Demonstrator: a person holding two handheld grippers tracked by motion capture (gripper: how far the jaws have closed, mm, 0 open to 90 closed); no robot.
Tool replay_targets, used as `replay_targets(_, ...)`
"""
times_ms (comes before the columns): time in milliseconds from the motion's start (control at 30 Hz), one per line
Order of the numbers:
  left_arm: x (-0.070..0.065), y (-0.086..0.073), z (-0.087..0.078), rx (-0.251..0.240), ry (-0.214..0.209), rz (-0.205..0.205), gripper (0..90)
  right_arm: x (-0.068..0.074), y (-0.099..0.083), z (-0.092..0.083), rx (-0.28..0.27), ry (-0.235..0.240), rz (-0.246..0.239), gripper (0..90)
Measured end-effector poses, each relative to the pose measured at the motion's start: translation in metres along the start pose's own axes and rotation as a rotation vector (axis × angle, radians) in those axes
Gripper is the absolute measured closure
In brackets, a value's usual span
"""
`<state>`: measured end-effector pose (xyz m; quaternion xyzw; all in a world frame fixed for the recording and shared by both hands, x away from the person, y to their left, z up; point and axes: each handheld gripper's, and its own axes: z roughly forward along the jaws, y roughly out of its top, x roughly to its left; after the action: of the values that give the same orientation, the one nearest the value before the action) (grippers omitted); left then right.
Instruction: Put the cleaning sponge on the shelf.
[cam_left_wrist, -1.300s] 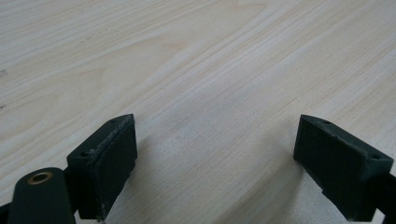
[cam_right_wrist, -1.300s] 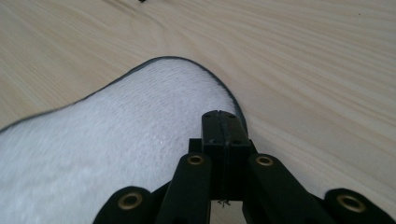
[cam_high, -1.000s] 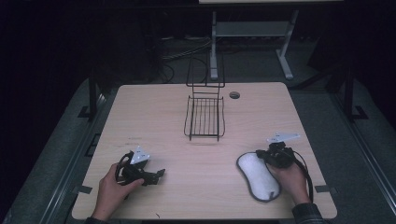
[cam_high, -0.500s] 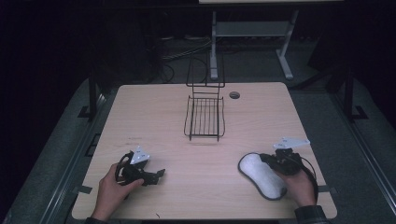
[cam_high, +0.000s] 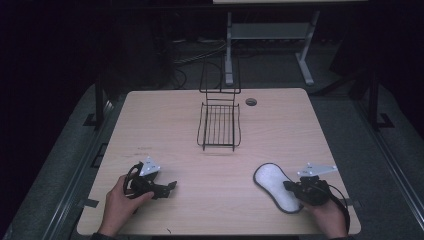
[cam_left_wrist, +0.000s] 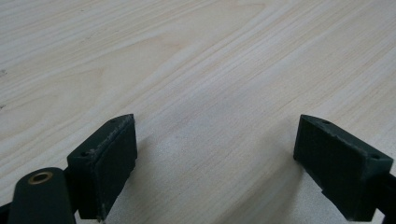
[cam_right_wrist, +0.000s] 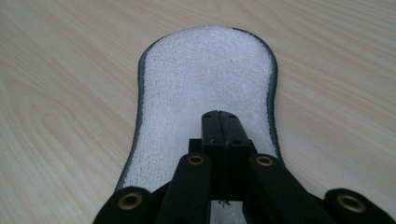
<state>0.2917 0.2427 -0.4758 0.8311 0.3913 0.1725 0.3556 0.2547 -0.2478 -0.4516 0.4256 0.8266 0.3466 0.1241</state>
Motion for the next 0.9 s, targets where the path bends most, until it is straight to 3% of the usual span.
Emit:
replay_targets(333,0.000,0.000,0.000,0.000,0.000,-0.001,12.6,0.004,0.029,0.028,0.010,0.045,-0.076,89.9)
replay_targets(633,0.000,0.000,0.000,0.000,0.000,-0.001,12.6,0.004,0.045,0.041,0.002,0.062,-0.090,89.6)
replay_targets(733,0.000,0.000,0.000,0.000,0.000,-0.001,12.6,0.004,0.048,0.035,-0.039,0.056,-0.068,78.9)
replay_targets(800,0.000,0.000,0.000,0.000,0.000,-0.001,12.6,0.003,0.050,0.033,-0.062,0.044,-0.061,66.2)
replay_targets(833,0.000,0.000,0.000,0.000,0.000,-0.001,12.6,0.003,0.050,0.033,-0.062,0.044,-0.061,66.2)
replay_targets(900,0.000,0.000,0.000,0.001,0.000,0.000,12.6,0.002,0.052,0.033,-0.063,0.036,-0.041,52.3)
